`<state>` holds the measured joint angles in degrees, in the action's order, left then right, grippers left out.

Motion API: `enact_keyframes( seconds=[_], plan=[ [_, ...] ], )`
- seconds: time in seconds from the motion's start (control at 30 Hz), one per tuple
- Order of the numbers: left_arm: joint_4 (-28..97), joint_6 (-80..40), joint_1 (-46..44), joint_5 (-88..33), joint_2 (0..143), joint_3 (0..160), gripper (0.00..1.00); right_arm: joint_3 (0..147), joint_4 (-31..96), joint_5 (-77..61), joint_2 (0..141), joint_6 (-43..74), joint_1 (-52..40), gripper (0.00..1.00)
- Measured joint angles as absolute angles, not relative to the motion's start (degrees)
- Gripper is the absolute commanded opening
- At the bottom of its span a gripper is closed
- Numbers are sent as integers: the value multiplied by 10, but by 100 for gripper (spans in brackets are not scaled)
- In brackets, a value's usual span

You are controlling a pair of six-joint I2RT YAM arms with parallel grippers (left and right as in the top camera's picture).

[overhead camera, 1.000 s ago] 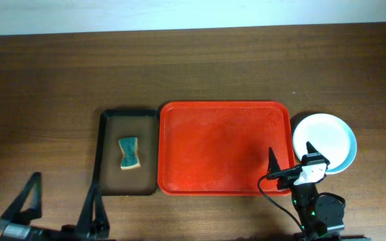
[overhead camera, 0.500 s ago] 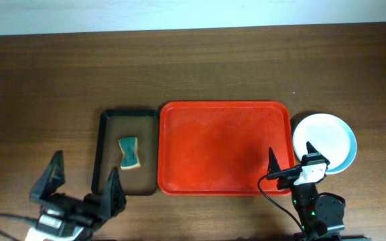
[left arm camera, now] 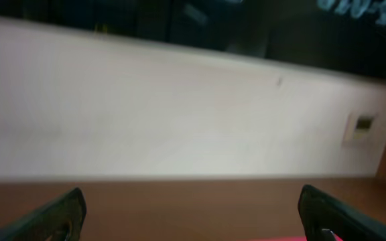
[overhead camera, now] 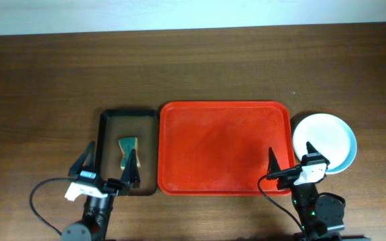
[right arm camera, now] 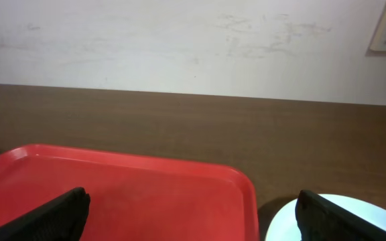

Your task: Clean dirty plates on tray and stack at the side

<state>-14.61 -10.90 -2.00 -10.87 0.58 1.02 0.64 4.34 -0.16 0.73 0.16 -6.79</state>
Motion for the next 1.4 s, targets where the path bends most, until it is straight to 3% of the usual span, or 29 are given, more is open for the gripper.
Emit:
enact_keyframes(
  seconds=[0.2,0.43,1.4],
  plan=[
    [35,-38,-9,-103,7,7,99,6,43,-1,7,2,-68,99],
    [36,50,-9,-91,7,7,99,6,43,-1,7,2,-68,99],
    [37,56,-9,-79,7,7,99,6,43,-1,7,2,-68,98]
  ],
)
